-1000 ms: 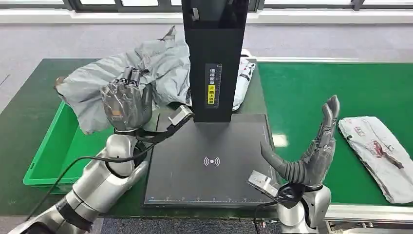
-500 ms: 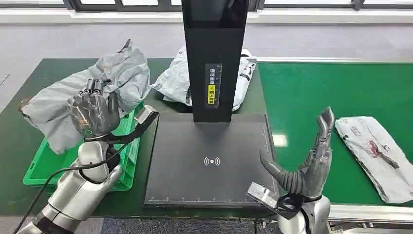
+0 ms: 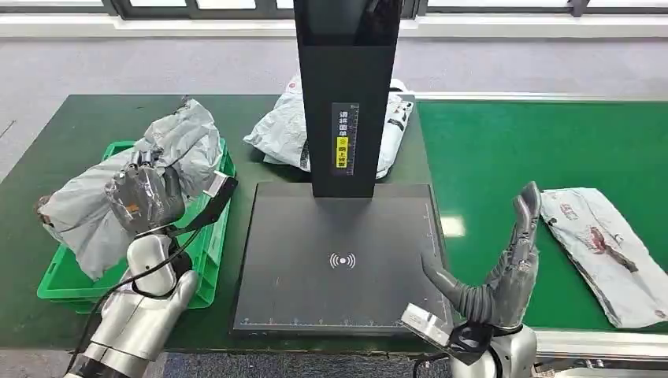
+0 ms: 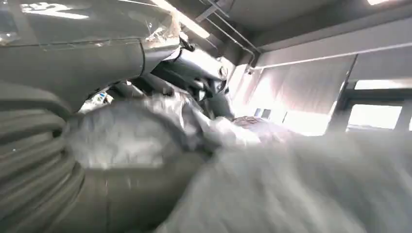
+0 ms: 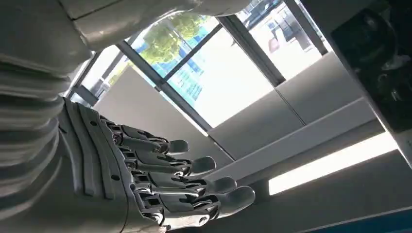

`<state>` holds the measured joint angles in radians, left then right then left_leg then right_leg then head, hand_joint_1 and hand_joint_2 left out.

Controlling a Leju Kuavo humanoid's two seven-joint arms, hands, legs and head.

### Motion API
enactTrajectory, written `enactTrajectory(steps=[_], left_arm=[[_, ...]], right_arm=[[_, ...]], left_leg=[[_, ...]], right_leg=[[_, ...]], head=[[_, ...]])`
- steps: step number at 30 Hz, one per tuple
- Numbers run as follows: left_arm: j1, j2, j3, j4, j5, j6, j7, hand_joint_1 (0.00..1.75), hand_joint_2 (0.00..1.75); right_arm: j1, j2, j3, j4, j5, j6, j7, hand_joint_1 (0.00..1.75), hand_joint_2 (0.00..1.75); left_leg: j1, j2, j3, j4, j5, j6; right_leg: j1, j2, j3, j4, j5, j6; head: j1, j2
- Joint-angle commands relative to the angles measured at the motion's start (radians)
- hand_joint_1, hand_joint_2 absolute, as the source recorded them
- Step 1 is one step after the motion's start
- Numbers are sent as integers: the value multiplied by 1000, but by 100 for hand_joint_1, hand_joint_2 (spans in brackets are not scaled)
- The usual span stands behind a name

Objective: Moved the parcel from conveyor to table for the left to box.

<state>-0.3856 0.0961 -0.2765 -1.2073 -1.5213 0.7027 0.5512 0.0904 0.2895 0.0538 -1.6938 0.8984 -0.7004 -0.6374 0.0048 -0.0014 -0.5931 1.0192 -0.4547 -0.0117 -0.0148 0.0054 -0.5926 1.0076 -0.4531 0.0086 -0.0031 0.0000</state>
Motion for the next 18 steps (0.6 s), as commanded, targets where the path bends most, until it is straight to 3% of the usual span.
enactTrajectory(steps=[1, 4, 12, 15, 18], left_arm=[[-7, -89, 184, 122, -49, -5, -60, 0, 175], [8, -121, 246, 83, -49, -5, -119, 0, 175], [46, -290, 572, -82, -36, -5, -458, 0, 175], [31, -378, 745, -166, -6, -5, -638, 0, 175], [29, -386, 759, -179, 2, -5, -658, 0, 175]], right_arm=[[63, 60, -5, 19, -7, 2, -6, 0, 175], [62, 60, -3, 23, -3, 2, 3, 0, 175], [55, 60, -23, 66, -23, 2, -17, 0, 175], [61, 60, -35, 66, -23, 2, -14, 0, 175], [63, 60, -36, 65, -24, 2, -14, 0, 175]], left_leg=[[1, -1, 5, -5, 1, -1], [1, -1, 4, -4, 0, 0], [2, 0, 2, -2, 0, 0], [1, 2, 2, -1, -1, 0], [2, 1, 1, -1, -1, 0]], right_leg=[[2, -2, 5, -5, 0, -2], [2, -2, 4, -4, 0, -1], [2, 0, 3, -3, 0, -1], [1, 1, 2, -2, 0, -1], [2, 1, 1, -1, 0, -1]], head=[[0, 0], [0, 0], [0, 0], [0, 0], [0, 0]])
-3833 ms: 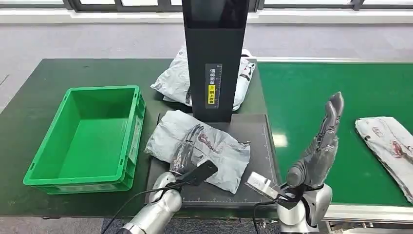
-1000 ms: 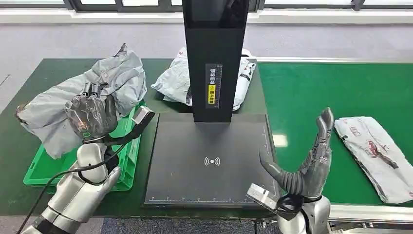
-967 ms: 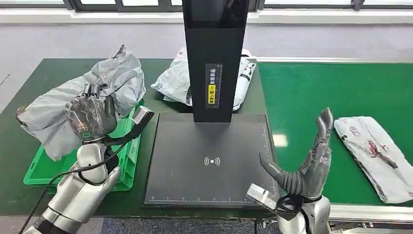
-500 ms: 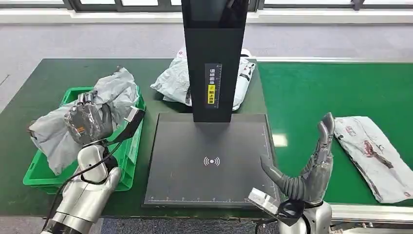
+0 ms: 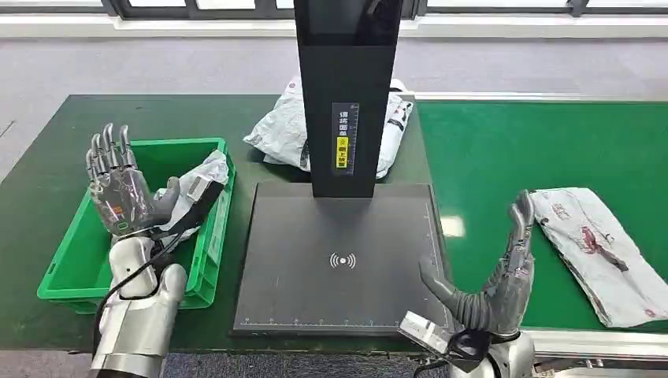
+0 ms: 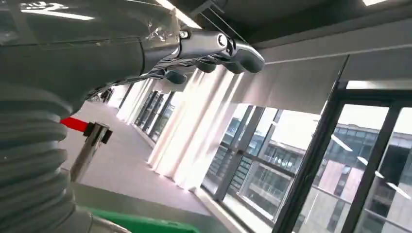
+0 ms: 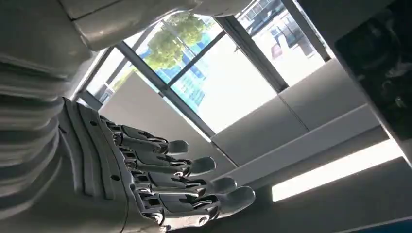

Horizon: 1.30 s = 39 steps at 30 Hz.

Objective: Moved the parcel from conveyor to table for the left to box.

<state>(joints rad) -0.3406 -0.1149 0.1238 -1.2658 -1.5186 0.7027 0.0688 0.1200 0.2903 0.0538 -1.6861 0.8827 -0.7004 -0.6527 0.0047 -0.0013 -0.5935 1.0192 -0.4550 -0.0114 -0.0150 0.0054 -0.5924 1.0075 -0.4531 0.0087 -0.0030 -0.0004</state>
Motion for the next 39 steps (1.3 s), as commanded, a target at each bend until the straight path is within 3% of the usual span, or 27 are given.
enactTrajectory(steps=[1, 3, 5, 7, 9, 11, 12, 13, 14, 15, 19, 20, 22, 26, 31, 32, 36, 39], left_arm=[[-16, -175, 358, -121, -1, -5, -176, 0, 175], [-19, -193, 388, -137, 8, -5, -213, 0, 175], [-38, -234, 481, -179, 62, -5, -342, 0, 175], [-51, -234, 546, -199, 216, -5, -482, 0, 175], [-48, -234, 558, -207, 283, -5, -537, 0, 175], [-59, -234, 584, -148, 515, -5, -721, 0, 175], [-46, -234, 532, -109, 638, -5, -767, 0, 175], [25, -234, 323, -110, 834, -5, -767, 0, 175], [60, -234, 216, -115, 928, -5, -767, 0, 175], [60, -234, 216, -115, 928, -5, -767, 0, 175], [60, -234, 216, -115, 928, -5, -767, 0, 175], [129, -195, -9, -153, 1159, -76, -767, 0, 175], [194, -165, -131, -223, 1305, -229, -767, 0, 175], [288, -180, -227, -304, 1407, -420, -767, 0, 175], [370, -233, -242, -312, 1530, -700, -767, 0, 175], [391, -234, -260, -302, 1575, -739, -767, 0, 175], [405, -234, -288, -263, 1682, -813, -767, 0, 175], [383, -234, -297, -211, 1741, -845, -767, 0, 175]], right_arm=[[33, 59, -36, 57, -8, 2, 1, 0, 175], [38, 59, -37, 53, -8, 2, 1, 0, 175], [40, 59, -39, 51, -6, 2, 6, 0, 175], [42, 59, -45, 50, -1, 2, 15, 0, 175], [40, 59, -56, 55, -5, 2, 11, 0, 175], [33, 59, -90, 55, -1, 2, 15, 0, 175], [31, 59, -108, 53, -1, 2, 15, 0, 175], [22, 59, -151, 47, 17, 2, 32, 0, 175], [16, 59, -172, 54, 22, 2, 39, 0, 175], [16, 59, -172, 54, 22, 2, 39, 0, 175], [16, 59, -172, 54, 22, 2, 39, 0, 175], [-6, 59, -251, 52, 57, 2, 58, 0, 175], [-34, 59, -343, 65, 92, 2, 72, 0, 175], [-107, 59, -517, 134, 163, 2, 37, 0, 175], [-209, 59, -763, 165, 409, 2, 97, 0, 175], [-255, 59, -850, 191, 429, 2, 68, 0, 175], [-327, 56, -1019, 232, 580, 2, 86, 0, 175], [-358, -23, -1023, 311, 637, 2, 189, 0, 175]], left_leg=[[1, 0, 1, -1, 0, 0], [0, 0, 2, -1, 0, 0], [2, 0, 2, -1, 0, 0], [1, 1, 2, -1, -1, 0], [1, 2, 3, -2, 0, 0], [1, 2, 3, -2, -1, 0], [1, 0, 2, -2, 0, 0], [1, 0, 3, -3, 0, 0], [1, -2, 3, -2, 0, 0], [1, -10, 3, -4, 2, 1], [0, -4, 1, -1, 0, 1], [1, -3, 0, -1, 0, 1], [-1, -6, 1, -2, 0, 2], [-1, -5, 1, -2, 0, 2], [-1, -2, 4, -3, -2, 4], [-2, -3, 2, -2, -2, 4], [-2, -3, 3, -3, -2, 4], [-2, -5, 2, -1, -2, 4]], right_leg=[[1, 0, 1, -1, 0, -1], [1, 0, 1, -1, -1, -1], [2, -1, 2, -2, 0, -1], [2, 1, 2, -1, 0, -1], [2, 1, 2, -2, 0, -1], [2, 1, 3, -3, 0, -1], [1, -1, 3, -2, 0, -1], [1, -1, 3, -3, 0, -1], [1, -3, 3, -2, 0, -1], [1, -10, 6, -4, -1, 0], [0, -4, 3, -2, -1, 1], [1, -4, 3, -3, -1, 0], [-1, -7, 4, -3, -1, 1], [0, -5, 5, -4, 0, 1], [-1, -3, 8, -7, 0, 2], [-2, -4, 5, -4, -1, 2], [-2, -4, 7, -6, 0, 2], [-1, -6, 6, -5, -1, 2]], head=[[0, 0], [0, 0], [0, 0], [0, 0], [0, 0], [0, 0], [0, 0], [0, 0], [0, 0], [0, 0], [0, 0], [1, 0], [0, 0], [0, 0], [0, 0], [0, 0], [0, 0], [0, 0]])
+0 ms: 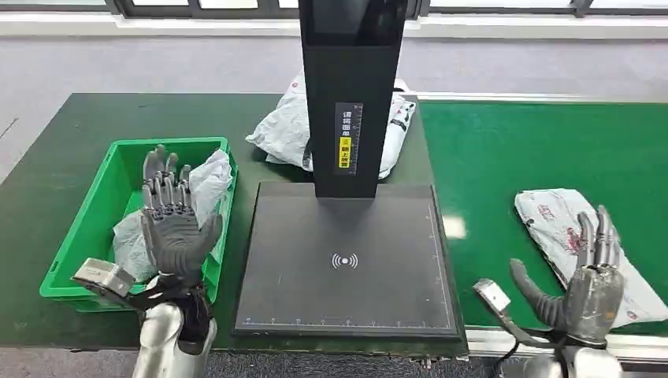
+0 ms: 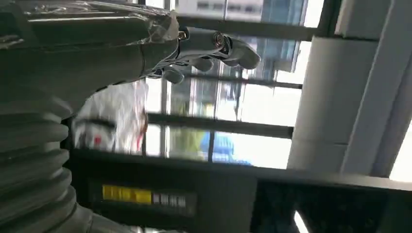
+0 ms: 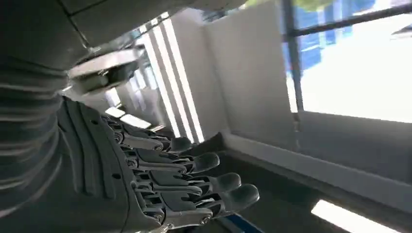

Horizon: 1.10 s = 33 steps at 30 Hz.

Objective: Moved the parcel from conveyor to table for the left to box.

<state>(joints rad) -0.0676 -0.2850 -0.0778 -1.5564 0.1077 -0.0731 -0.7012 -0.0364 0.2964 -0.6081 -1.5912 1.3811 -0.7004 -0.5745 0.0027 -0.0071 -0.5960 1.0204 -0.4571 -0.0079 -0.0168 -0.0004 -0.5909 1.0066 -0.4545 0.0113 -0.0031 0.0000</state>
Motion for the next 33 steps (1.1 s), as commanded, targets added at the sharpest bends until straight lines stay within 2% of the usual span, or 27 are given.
enactTrajectory(steps=[1, 3, 4, 6, 7, 8, 9, 11, 12, 13, 14, 17, 23, 26, 27, 29, 33], left_arm=[[106, -64, -93, 82, 104, -61, 3, 0, 175], [104, -64, -97, 96, 111, -66, 3, 0, 175], [105, -64, -96, 95, 113, -70, 3, 0, 175], [111, -64, -97, 92, 99, -62, 3, 0, 175], [118, -64, -84, 90, 93, -84, 3, 0, 175], [118, -64, -84, 90, 93, -84, 3, 0, 175], [120, -64, -94, 68, 72, -66, 3, 0, 175], [127, -64, -89, 51, 63, -75, 3, 0, 175], [127, -64, -89, 51, 63, -75, 3, 0, 175], [136, -64, -75, 33, 48, -98, 3, 0, 175], [141, -64, -74, 26, 29, -95, 3, 0, 175], [139, -64, -80, 30, -9, -88, 3, 0, 175], [139, -64, -56, 33, -30, -57, 3, 0, 175], [142, -64, -44, 32, -43, -48, 3, 0, 175], [140, -64, -41, 36, -55, -47, 3, 0, 175], [135, -64, -40, 45, -65, -42, 3, 0, 175], [127, -64, -36, 57, -66, -33, 3, 0, 175]], right_arm=[[-206, -55, -345, 242, 151, 2, 156, 0, 175], [-208, -117, -289, 316, 175, 2, 268, 0, 175], [-199, -158, -220, 357, 174, 2, 353, 0, 175], [-237, -193, -229, 438, 172, 2, 380, 0, 175], [-226, -237, -138, 484, 157, 2, 481, 0, 175], [-226, -237, -138, 484, 157, 2, 481, 0, 175], [-284, -241, -209, 586, 107, 2, 414, 0, 175], [-320, -264, -214, 660, 190, 2, 477, 0, 175], [-320, -264, -214, 660, 190, 2, 477, 0, 175], [-372, -296, -215, 770, 120, 2, 479, 0, 175], [-377, -313, -197, 798, 190, 2, 555, 0, 175], [-401, -366, -174, 900, 185, 2, 650, 0, 175], [-440, -400, -186, 1041, 190, 2, 720, 0, 175], [-485, -436, -167, 1208, 169, 2, 772, 0, 175], [-509, -453, -176, 1299, 171, 19, 790, 0, 175], [-520, -463, -182, 1327, 178, 52, 819, 0, 175], [-527, -473, -138, 1337, 190, 146, 900, 0, 175]], left_leg=[[0, 1, 5, -4, 0, 1], [0, 1, 5, -4, 0, 1], [1, 2, 6, -5, 1, 1], [1, 4, 5, -4, 0, 1], [0, 4, 4, -2, 0, 1], [0, 6, 8, -6, 0, 2], [0, 6, 5, -3, -1, 1], [1, 8, 5, -3, -1, 1], [1, 7, 6, -3, -1, 1], [0, 4, 4, -2, 0, 1], [0, 6, 5, -3, -1, 1], [1, 5, 5, -2, 0, 1], [1, 5, 6, -4, 0, 2], [0, 5, 5, -3, -1, 1], [1, 3, 4, -1, -1, 1], [1, 6, 6, -3, -1, 1], [0, 4, 4, -2, 0, 1]], right_leg=[[0, 0, 5, -5, 1, 0], [0, 1, 5, -5, 1, 0], [1, 1, 7, -7, 2, 0], [1, 3, 5, -6, 2, 0], [0, 3, 4, -3, 1, 0], [1, 5, 7, -8, 3, 0], [1, 5, 5, -4, 1, 0], [1, 7, 5, -5, 2, 0], [1, 7, 5, -5, 2, 0], [1, 4, 4, -3, 1, 0], [1, 5, 5, -5, 2, 0], [1, 5, 5, -4, 2, 0], [1, 4, 7, -6, 2, 0], [0, 4, 5, -4, 1, 0], [1, 2, 4, -2, 1, 0], [1, 5, 7, -6, 2, 0], [0, 3, 5, -3, 1, 0]], head=[[0, 0], [0, 0], [0, 0], [0, 0], [0, 0], [0, 0], [0, 0], [0, 0], [0, 0], [0, 0], [0, 0], [0, 0], [0, 0], [0, 0], [0, 0], [0, 0], [0, 0]])
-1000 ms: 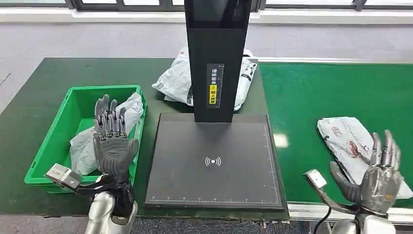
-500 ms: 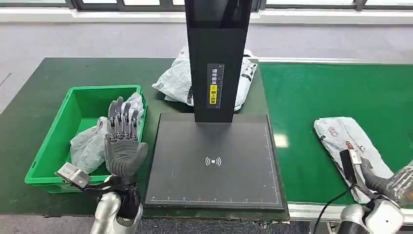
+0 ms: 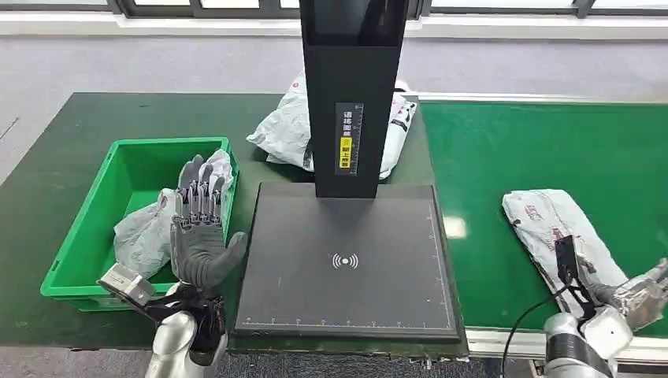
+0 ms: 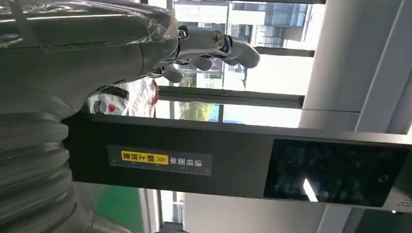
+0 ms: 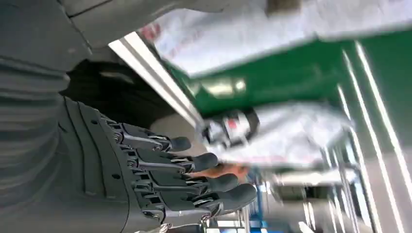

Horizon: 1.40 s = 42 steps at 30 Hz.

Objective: Moved the parcel from conveyor to table for the left to box.

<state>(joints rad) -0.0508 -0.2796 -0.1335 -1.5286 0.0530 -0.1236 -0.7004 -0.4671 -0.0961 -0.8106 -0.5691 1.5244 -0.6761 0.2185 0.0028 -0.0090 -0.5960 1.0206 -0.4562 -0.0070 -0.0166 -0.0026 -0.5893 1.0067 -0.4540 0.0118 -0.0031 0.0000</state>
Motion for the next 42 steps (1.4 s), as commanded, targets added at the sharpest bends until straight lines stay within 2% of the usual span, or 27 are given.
enactTrajectory(steps=[1, 6, 10, 12, 38, 39, 42], left_arm=[[110, -69, 19, 31, -15, 22, 2, 0, 175], [114, -69, 18, 32, -22, 34, 2, 0, 175], [114, -69, 18, 37, -36, 51, 2, 0, 175], [114, -69, 19, 37, -43, 54, 2, 0, 175], [113, -69, 19, 39, -45, 58, 2, 0, 175], [115, -69, 17, 37, -45, 59, 2, 0, 175], [119, -69, 11, 36, -44, 74, 2, 0, 175]], right_arm=[[-95, -79, 67, 312, 46, 127, 112, 0, 175], [-92, -75, 89, 316, 46, 172, 141, 0, 175], [-96, -74, 156, 322, 46, 268, 202, 0, 175], [-92, -67, 168, 324, 45, 323, 201, 0, 175], [-91, -64, 161, 322, 39, 335, 191, 0, 175], [-89, -63, 167, 318, 46, 342, 187, 175, 175], [-86, -52, 177, 303, 46, 331, 180, 175, 175]], left_leg=[[0, 4, 3, -1, -1, 0], [0, 4, 4, -2, -1, 0], [0, 3, 3, -1, -1, 0], [0, 5, 5, -3, -1, 0], [0, 2, 4, -1, 0, 2], [0, 3, 5, -3, 0, 2], [0, 2, 4, -1, 0, 2]], right_leg=[[0, 4, 2, -2, 0, 0], [0, 3, 3, -2, 0, 0], [0, 3, 2, -2, 0, 0], [0, 5, 4, -4, 1, -1], [0, 2, 4, -2, 1, 0], [0, 3, 5, -4, 1, 0], [1, 2, 5, -3, 1, 0]], head=[[0, 0], [0, 0], [0, 0], [0, 0], [0, 0], [0, 0], [0, 0]])
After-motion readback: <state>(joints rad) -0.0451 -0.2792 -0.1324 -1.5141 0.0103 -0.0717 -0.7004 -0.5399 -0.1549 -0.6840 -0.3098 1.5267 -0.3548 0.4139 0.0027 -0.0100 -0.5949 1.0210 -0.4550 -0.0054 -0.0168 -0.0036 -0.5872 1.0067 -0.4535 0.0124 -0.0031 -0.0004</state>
